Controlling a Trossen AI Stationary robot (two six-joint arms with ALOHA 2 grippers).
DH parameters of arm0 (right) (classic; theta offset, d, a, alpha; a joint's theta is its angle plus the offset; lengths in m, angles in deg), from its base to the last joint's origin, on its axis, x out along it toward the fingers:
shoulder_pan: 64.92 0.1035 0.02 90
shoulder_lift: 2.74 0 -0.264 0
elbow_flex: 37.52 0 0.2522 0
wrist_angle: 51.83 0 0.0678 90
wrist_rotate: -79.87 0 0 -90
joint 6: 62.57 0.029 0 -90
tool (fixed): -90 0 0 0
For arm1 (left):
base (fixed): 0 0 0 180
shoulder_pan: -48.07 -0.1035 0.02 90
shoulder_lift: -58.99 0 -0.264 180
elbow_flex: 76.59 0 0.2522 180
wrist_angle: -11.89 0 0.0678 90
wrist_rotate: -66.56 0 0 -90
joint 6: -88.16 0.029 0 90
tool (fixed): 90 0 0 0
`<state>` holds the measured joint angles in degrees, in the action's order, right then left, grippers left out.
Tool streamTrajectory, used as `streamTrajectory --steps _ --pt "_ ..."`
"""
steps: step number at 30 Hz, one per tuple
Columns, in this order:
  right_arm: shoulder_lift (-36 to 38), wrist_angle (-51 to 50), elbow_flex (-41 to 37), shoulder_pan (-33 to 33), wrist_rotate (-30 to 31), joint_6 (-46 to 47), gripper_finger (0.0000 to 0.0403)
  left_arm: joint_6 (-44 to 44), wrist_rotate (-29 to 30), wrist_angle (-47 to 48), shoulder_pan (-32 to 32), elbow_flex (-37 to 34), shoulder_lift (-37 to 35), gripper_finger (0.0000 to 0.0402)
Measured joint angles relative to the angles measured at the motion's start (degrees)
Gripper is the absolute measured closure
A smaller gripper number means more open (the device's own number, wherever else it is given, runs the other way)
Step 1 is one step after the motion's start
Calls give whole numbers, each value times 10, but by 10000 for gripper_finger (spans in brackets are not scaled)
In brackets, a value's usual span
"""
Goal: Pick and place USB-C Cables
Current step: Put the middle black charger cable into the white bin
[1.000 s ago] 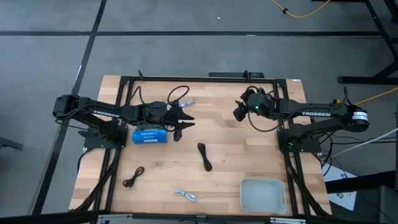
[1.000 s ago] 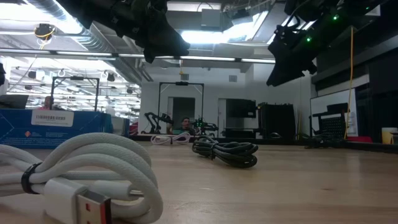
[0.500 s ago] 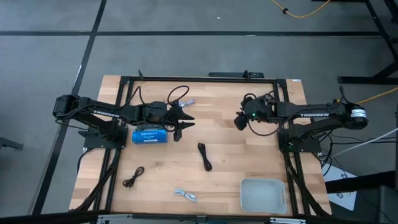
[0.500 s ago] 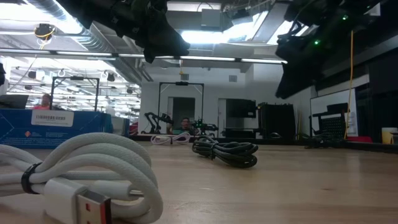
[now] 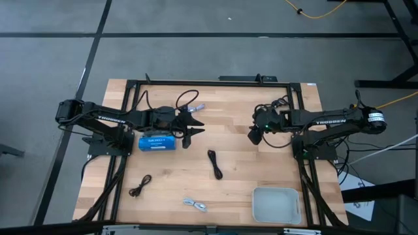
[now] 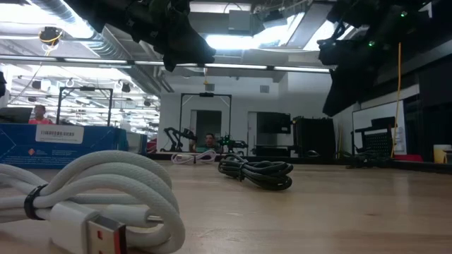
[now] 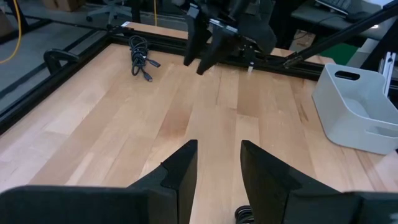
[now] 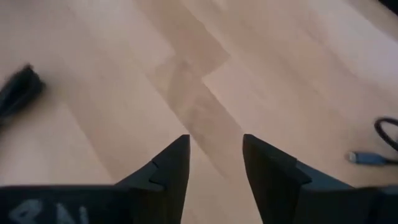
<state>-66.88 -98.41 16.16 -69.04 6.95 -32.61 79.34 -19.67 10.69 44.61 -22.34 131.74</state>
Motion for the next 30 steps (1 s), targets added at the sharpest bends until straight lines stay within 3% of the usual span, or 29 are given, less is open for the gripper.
streamTrajectory --steps 5,8,13,18,24,30 --pt "0 -65 0 -19 64 55 250 0 0 0 0 0 0 287" --pt "0 -85 0 -46 67 84 250 0 0 0 0 0 0 287" --pt "-10 21 0 -76 -22 32 250 0 0 0 0 0 0 287" --pt "-82 152 0 -59 -143 -18 250 0 0 0 0 0 0 287" --pt "-200 223 12 -1 -153 18 250 0 1 0 0 0 0 287" --pt "-263 229 99 62 -145 25 250 0 21 4 0 0 0 287"
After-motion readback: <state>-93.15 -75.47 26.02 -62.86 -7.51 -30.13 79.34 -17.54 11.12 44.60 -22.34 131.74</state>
